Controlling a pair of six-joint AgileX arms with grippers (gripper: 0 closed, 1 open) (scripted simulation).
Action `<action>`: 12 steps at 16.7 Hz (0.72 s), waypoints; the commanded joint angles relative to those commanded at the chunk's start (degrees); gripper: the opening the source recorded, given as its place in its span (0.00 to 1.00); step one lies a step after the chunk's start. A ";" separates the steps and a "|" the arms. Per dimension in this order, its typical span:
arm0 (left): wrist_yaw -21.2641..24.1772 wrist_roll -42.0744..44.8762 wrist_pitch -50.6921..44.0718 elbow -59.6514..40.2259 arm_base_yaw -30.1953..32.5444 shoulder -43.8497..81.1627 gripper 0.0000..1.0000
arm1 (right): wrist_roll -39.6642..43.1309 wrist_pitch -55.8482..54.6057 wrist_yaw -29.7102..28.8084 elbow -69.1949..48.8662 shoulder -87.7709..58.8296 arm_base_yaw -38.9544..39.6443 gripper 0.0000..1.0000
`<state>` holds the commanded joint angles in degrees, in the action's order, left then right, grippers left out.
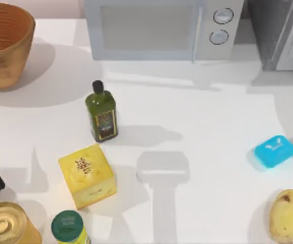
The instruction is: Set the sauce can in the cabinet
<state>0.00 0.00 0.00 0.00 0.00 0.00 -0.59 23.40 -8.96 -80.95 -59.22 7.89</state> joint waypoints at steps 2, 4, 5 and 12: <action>0.00 0.00 0.00 0.00 0.00 0.00 1.00 | -0.03 2.52 -0.93 -9.54 -6.53 0.98 0.00; 0.00 0.00 0.00 0.00 0.00 0.00 1.00 | -0.12 4.40 -1.64 -17.02 -11.78 1.85 0.00; 0.00 0.00 0.00 0.00 0.00 0.00 1.00 | -0.19 5.10 -1.91 -19.91 -13.88 2.24 0.00; 0.00 0.00 0.00 0.00 0.00 0.00 1.00 | -0.40 6.46 -2.44 -25.86 -18.26 3.13 0.00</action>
<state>0.00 0.00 0.00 0.00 0.00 0.00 -0.99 29.86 -11.39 -106.80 -77.48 11.02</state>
